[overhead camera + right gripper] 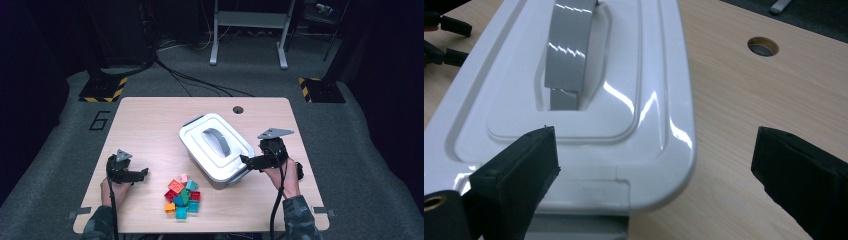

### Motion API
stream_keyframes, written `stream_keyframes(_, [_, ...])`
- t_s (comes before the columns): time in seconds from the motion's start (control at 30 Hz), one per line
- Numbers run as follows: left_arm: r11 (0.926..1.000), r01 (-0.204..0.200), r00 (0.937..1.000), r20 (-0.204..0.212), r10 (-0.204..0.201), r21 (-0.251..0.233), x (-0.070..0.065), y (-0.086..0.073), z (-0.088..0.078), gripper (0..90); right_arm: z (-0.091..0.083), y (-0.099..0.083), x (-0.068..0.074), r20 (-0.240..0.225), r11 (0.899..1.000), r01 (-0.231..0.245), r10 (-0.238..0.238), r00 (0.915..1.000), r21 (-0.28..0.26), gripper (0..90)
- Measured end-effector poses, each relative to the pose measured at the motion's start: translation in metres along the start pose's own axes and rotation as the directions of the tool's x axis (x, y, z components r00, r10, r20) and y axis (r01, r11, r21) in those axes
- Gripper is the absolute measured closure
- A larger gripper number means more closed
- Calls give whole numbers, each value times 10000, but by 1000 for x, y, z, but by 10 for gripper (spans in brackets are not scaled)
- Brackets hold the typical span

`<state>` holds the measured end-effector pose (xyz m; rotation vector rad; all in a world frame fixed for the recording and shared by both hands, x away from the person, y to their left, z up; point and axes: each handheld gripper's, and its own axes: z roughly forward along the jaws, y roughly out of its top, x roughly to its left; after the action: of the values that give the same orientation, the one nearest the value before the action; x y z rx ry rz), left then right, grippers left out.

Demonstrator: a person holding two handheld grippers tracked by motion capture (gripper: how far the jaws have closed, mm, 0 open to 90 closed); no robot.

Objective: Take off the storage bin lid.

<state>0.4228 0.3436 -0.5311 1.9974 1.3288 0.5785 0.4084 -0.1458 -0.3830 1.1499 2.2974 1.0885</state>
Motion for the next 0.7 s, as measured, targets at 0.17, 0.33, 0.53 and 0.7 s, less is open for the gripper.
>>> stream_keyframes(0.17, [10000,-3,10000,-32,2,-77,-1,0,1,36,12,17,10,-247,9995,304,-303,9992,58,42])
stream_keyframes(0.33, [9999,-82,10000,-42,81,-62,-2,1,1,37,25,33,18,-495,9992,399,-394,9980,91,45])
stream_keyframes(0.53, [9998,-193,9998,-64,193,-82,-3,2,1,41,41,47,29,-785,9970,765,-752,9941,126,155])
stream_keyframes(0.7, [9998,-185,9998,72,184,71,-3,3,2,41,57,55,37,-1062,9945,947,-896,9903,438,304])
